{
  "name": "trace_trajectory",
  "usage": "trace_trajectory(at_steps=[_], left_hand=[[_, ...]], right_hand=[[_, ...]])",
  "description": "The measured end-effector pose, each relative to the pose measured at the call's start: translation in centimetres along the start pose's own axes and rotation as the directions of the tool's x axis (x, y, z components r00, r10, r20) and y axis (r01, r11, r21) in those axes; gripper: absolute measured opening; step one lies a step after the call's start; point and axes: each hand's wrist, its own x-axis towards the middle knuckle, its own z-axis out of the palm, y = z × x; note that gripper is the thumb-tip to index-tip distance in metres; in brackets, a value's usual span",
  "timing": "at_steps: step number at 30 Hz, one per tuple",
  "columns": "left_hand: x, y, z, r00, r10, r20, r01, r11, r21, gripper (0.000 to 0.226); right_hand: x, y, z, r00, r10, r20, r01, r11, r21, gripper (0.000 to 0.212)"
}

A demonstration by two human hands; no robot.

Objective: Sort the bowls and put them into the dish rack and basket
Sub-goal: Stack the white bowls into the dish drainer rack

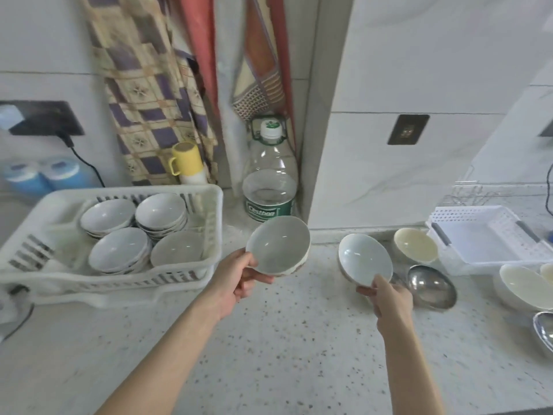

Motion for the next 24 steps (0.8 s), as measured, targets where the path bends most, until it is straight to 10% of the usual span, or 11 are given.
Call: trace_trajectory(at_steps=[24], left_hand=[[1.4, 8.2, -21.0, 0.886, 0.295, -0.358, -0.366, 0.919, -0.147, 0.015]], right_hand=[[-10.7, -3.6, 25.5, 0.749, -0.237, 0.619, 0.524, 0.784, -0.334, 0.023]])
